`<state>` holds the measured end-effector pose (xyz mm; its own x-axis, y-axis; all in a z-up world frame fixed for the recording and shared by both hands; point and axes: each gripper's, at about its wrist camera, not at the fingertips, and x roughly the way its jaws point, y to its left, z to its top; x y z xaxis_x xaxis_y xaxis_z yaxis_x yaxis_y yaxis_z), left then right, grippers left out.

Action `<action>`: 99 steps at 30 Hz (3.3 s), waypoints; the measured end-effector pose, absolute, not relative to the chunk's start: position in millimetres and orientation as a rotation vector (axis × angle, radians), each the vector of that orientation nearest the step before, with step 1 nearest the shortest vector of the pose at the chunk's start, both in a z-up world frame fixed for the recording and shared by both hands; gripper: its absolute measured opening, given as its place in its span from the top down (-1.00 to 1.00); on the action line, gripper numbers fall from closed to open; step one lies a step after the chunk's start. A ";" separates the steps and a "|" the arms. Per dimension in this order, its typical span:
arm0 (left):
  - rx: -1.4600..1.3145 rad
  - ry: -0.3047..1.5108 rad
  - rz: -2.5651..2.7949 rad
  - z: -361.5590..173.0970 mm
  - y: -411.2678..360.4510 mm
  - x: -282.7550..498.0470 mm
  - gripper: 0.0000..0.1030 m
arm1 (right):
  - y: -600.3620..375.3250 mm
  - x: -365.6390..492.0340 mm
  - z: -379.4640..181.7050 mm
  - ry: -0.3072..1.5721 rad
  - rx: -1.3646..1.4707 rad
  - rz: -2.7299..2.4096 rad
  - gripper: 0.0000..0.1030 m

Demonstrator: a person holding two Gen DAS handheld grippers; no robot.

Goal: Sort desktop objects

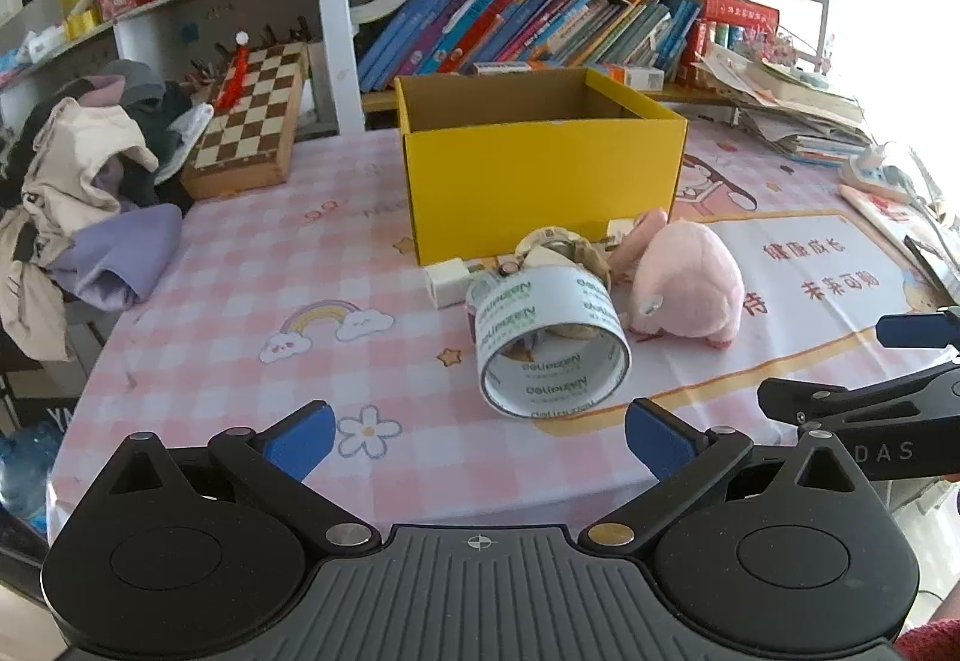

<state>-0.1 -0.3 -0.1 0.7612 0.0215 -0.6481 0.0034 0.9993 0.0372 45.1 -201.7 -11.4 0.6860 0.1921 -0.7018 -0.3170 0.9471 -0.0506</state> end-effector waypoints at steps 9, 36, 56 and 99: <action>0.024 0.790 0.003 -9.5 0.2 -1.8 -1.00 | -204.4 37.7 -17.3 0.763 -0.166 0.284 -1.00; 0.008 0.831 -0.020 -13.4 0.9 -4.4 -1.00 | -199.8 35.3 -17.5 0.790 -0.187 0.298 -1.00; 0.013 0.829 -0.022 -12.0 1.3 -4.9 -1.00 | -200.9 38.0 -13.3 0.794 -0.195 0.294 -1.00; 0.004 0.842 -0.073 -14.1 5.6 5.9 -1.00 | -192.8 46.8 -17.8 0.804 -0.199 0.284 -1.00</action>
<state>5.9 5.6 -14.1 0.6635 -0.0632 -0.7455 0.0662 0.9975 -0.0257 46.8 -192.8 -17.8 0.6596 0.1736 -0.7313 -0.3238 0.9437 -0.0681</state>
